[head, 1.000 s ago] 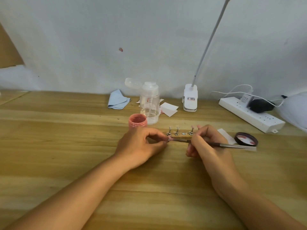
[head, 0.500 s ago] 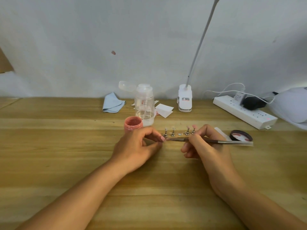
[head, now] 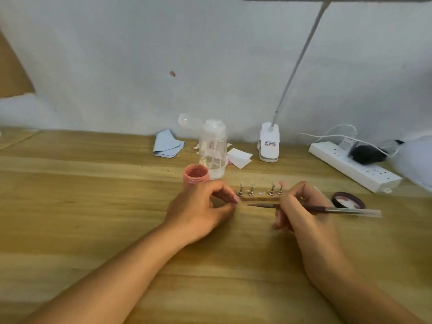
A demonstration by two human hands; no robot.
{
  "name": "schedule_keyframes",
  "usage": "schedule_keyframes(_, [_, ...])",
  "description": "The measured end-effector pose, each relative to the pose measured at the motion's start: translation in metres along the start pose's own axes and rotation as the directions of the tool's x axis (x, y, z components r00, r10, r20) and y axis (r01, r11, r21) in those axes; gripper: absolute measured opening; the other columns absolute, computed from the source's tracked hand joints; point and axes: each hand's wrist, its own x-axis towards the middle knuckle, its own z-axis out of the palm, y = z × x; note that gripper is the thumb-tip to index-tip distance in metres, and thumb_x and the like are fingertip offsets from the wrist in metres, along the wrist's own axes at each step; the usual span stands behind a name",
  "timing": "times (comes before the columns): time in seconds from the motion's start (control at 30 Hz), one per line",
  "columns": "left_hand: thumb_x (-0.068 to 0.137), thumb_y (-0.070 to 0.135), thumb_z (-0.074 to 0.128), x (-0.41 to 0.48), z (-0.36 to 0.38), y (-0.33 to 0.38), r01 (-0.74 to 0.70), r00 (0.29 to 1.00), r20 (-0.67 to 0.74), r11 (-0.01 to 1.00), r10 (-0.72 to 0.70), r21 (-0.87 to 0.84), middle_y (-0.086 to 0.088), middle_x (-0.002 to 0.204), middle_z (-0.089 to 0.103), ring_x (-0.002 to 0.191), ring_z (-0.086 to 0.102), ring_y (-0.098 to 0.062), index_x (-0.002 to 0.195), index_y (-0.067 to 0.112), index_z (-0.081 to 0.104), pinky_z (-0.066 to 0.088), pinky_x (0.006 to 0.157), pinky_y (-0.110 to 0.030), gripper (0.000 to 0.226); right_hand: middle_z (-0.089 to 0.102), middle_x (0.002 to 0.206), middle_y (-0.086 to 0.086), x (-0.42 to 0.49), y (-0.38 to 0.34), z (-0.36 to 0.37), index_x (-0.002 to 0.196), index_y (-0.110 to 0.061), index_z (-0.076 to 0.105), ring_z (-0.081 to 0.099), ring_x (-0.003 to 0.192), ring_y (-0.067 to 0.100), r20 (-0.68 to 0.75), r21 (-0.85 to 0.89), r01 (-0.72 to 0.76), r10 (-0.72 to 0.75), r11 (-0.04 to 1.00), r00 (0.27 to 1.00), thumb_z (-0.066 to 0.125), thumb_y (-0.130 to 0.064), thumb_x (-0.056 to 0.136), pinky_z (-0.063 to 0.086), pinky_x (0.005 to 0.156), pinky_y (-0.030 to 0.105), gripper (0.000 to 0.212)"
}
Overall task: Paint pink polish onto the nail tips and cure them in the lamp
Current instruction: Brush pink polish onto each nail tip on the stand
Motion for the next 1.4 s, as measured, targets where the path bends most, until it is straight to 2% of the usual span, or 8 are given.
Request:
schedule_keyframes(0.33, [0.081,0.041,0.071,-0.002,-0.004,0.004,0.036,0.999,0.015,0.999,-0.036,0.041,0.041,0.089,0.063,0.085,0.059,0.009,0.084,0.045,0.065,0.048,0.082,-0.028,0.008,0.067,0.067,0.008,0.004,-0.025,0.013,0.088,-0.003,0.058,0.053,0.058,0.015,0.112,0.034,0.014,-0.018,0.999,0.994,0.051,0.001,0.091,0.047,0.048,0.024,0.008])
schedule_keyframes(0.5, [0.079,0.042,0.071,-0.002,-0.004,0.009,0.019,0.999,0.026,0.999,-0.02,0.042,0.042,0.089,0.064,0.079,0.058,0.016,0.076,0.059,0.058,0.047,0.079,-0.028,0.021,0.073,0.07,0.002,0.041,-0.047,0.043,0.085,-0.013,0.054,0.048,0.046,0.01,0.236,-0.198,-0.013,0.06,0.98,0.97,0.059,-0.015,0.082,0.036,0.04,0.02,0.006])
schedule_keyframes(0.73, [0.079,0.046,0.07,-0.003,-0.003,0.005,-0.004,1.0,0.006,0.998,0.004,0.065,0.045,0.088,0.06,0.072,0.05,0.023,0.08,0.055,0.06,0.035,0.061,-0.02,0.013,0.071,0.067,-0.001,0.08,-0.039,0.095,0.072,-0.017,0.071,0.065,0.072,0.013,0.345,-0.697,0.191,0.09,0.691,0.934,0.067,-0.027,0.076,0.051,0.063,0.029,0.011])
schedule_keyframes(0.87, [0.079,0.046,0.065,-0.003,-0.001,0.007,0.035,0.999,0.001,0.997,-0.035,0.068,0.047,0.087,0.058,0.076,0.048,0.024,0.078,0.058,0.058,0.035,0.063,-0.02,0.014,0.062,0.067,-0.001,0.076,-0.03,0.104,0.077,-0.015,0.069,0.06,0.076,0.019,0.357,-0.758,0.242,0.076,0.605,0.931,0.068,-0.031,0.076,0.041,0.056,0.028,0.016])
schedule_keyframes(1.0, [0.079,0.044,0.064,-0.003,0.001,0.009,0.059,0.998,0.007,0.997,-0.059,0.041,0.046,0.088,0.059,0.074,0.048,0.023,0.08,0.054,0.059,0.035,0.064,-0.019,0.012,0.067,0.061,0.003,0.07,-0.032,0.091,0.07,-0.016,0.066,0.061,0.066,0.016,0.224,-0.667,0.17,-0.023,0.726,0.974,0.062,-0.031,0.076,0.046,0.059,0.032,0.017])
schedule_keyframes(1.13, [0.08,0.042,0.066,-0.004,0.0,0.01,0.077,0.997,0.012,0.997,-0.078,0.026,0.044,0.089,0.061,0.083,0.058,0.013,0.083,0.052,0.061,0.044,0.075,-0.022,0.011,0.072,0.065,0.003,0.059,-0.03,0.064,0.08,-0.015,0.056,0.048,0.045,0.008,0.186,-0.284,0.046,0.008,0.958,0.982,0.056,-0.02,0.082,0.038,0.048,0.028,0.006])
schedule_keyframes(1.3, [0.08,0.045,0.068,-0.005,-0.004,0.011,0.089,0.996,0.009,0.995,-0.089,0.044,0.044,0.088,0.061,0.087,0.06,0.007,0.086,0.05,0.062,0.047,0.081,-0.025,0.01,0.074,0.073,0.002,0.064,-0.024,0.063,0.087,-0.012,0.06,0.046,0.045,0.003,0.305,-0.276,0.011,0.077,0.961,0.949,0.063,-0.013,0.085,0.035,0.041,0.016,0.003])
schedule_keyframes(1.4, [0.079,0.047,0.067,-0.004,-0.003,0.012,0.108,0.994,0.019,0.994,-0.108,0.033,0.046,0.089,0.06,0.086,0.059,0.009,0.083,0.052,0.062,0.046,0.08,-0.024,0.008,0.074,0.069,-0.007,0.074,-0.022,0.079,0.08,-0.018,0.065,0.06,0.062,-0.003,0.339,-0.447,0.093,0.073,0.89,0.938,0.067,-0.02,0.084,0.049,0.06,0.021,0.004])
